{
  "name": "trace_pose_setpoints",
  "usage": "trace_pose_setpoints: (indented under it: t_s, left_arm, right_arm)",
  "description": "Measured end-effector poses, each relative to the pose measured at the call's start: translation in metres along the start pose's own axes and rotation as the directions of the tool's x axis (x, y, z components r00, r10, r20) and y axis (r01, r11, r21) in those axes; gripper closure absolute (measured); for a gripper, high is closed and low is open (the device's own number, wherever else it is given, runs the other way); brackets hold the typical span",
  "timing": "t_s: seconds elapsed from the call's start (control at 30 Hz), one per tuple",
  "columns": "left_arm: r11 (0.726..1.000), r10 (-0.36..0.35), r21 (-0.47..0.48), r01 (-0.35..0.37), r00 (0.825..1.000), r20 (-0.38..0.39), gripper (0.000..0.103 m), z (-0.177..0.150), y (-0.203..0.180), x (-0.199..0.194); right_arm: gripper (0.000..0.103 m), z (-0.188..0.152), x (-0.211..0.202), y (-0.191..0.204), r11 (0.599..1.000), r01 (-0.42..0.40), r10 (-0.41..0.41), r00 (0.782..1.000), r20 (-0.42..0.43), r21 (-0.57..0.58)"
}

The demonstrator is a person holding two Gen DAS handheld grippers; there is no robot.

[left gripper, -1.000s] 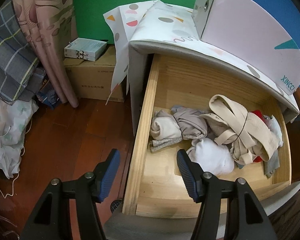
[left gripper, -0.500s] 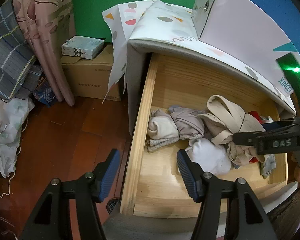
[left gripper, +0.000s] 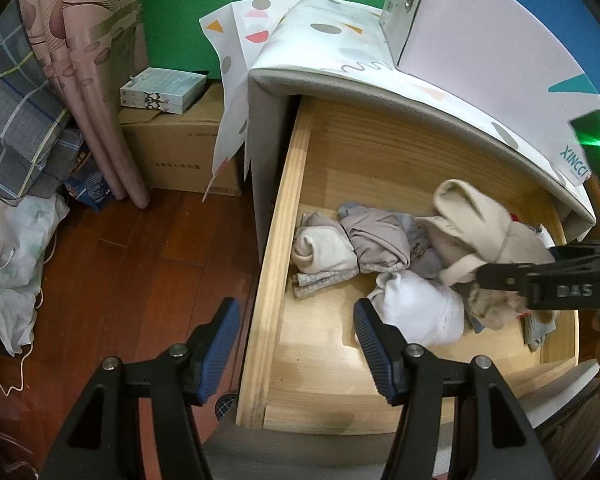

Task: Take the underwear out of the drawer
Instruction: 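Reach the right tool back into the drawer toward the beige strapped garment, then grasp the beige strapped garment with the right tool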

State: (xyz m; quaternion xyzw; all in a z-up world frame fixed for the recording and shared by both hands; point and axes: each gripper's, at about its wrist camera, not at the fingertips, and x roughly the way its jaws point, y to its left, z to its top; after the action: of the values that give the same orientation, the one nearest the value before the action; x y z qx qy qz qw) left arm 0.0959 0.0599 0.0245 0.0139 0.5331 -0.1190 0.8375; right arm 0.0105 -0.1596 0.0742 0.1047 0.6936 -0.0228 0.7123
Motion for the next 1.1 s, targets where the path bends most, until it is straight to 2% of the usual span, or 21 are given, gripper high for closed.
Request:
trace_pose_setpoints:
  t_s: [0.17,0.3,0.43,0.5,0.57,0.7,0.9,1.0,1.1]
  left_arm:
    - [1.000,0.003,0.026,-0.002,1.000,-0.009,0.043,-0.002,-0.007,0.000]
    - [0.999,0.004,0.049,-0.003,1.000,-0.020,0.042,-0.003,-0.011,0.002]
    - [0.998,0.005,0.055,-0.004,1.000,-0.013,0.042,-0.004,-0.013,0.000]
    - [0.998,0.028,0.063,-0.028,1.000,0.012,0.042,-0.004,-0.015,-0.005]
    - [0.997,0.003,0.072,-0.004,1.000,0.013,0.042,-0.002,-0.018,-0.007]
    - [0.995,-0.014,0.099,0.018,0.999,-0.034,0.042,-0.004,-0.032,-0.001]
    - [0.987,-0.070,0.136,0.086,0.990,-0.125,0.042,-0.002,-0.066,0.014]
    - [0.985,-0.075,0.141,0.100,0.982,-0.174,0.042,0.003,-0.083,0.024]
    - [0.986,-0.046,0.150,0.079,0.976,-0.212,0.042,0.008,-0.095,0.036]
  right_arm:
    - [0.041,-0.017,-0.024,-0.019,1.000,-0.018,0.017,0.999,0.032,0.026]
    - [0.041,-0.032,-0.038,-0.034,0.999,0.024,-0.026,0.999,0.045,0.038]
    - [0.041,-0.050,-0.042,-0.057,0.996,0.039,-0.042,0.999,0.035,0.081]
    - [0.041,-0.059,-0.040,-0.069,0.993,0.051,-0.053,0.998,0.021,0.103]
    - [0.041,-0.067,-0.038,-0.079,0.989,0.067,-0.068,0.998,0.007,0.129]
    - [0.041,-0.076,-0.029,-0.099,0.980,0.075,-0.074,0.997,-0.010,0.182]
    - [0.041,-0.080,-0.013,-0.106,0.975,0.054,-0.050,0.998,-0.023,0.214]
    - [0.041,-0.082,-0.004,-0.106,0.974,0.041,-0.034,0.999,-0.035,0.223]
    - [0.041,-0.084,0.000,-0.109,0.972,0.032,-0.024,0.999,-0.038,0.231]
